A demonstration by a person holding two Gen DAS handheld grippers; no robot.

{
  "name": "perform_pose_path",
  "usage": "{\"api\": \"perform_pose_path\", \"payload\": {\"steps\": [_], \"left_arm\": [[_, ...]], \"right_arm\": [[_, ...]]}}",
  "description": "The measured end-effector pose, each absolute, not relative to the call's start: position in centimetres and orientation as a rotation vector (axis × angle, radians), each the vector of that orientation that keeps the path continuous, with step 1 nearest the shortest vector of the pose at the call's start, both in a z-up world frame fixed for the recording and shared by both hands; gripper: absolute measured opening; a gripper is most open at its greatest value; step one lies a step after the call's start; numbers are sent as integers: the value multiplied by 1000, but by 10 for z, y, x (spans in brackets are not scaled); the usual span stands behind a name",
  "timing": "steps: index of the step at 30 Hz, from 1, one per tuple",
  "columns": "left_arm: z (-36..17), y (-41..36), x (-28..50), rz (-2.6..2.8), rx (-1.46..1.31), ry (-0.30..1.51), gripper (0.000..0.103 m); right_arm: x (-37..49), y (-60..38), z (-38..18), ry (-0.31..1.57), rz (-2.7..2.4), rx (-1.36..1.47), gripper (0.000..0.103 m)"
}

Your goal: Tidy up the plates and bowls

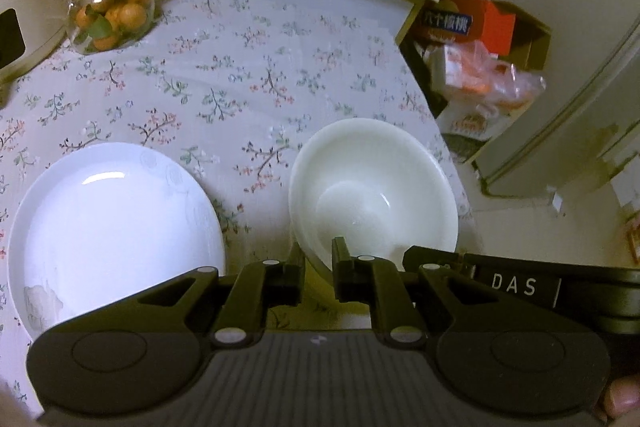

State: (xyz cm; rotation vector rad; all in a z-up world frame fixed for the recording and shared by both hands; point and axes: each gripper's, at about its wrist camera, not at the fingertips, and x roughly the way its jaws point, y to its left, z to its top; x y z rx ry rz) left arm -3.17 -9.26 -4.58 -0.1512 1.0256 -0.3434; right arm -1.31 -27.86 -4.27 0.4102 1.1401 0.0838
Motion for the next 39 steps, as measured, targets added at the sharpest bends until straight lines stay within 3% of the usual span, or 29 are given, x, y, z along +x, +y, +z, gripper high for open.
{"api": "perform_pose_path", "payload": {"steps": [15,22,28,32,35,39], "left_arm": [[-64,-99,-28,-328,-95,1116,24],[-63,-95,-24,-316,-106,1120,27],[-59,-94,-28,-305,-106,1112,34],[-54,-93,-31,-299,-104,1099,45],[-48,-91,-31,-287,-88,1056,47],[-48,-93,-28,-276,-69,1028,47]], "right_arm": [[-16,-279,-58,1199,58,380,15],[-16,-284,-56,1191,43,371,22],[-17,-285,-45,1139,31,300,41],[-17,-288,-42,1121,46,287,46],[-17,-291,-40,1107,46,296,58],[-16,-295,-37,1086,25,292,66]]}}
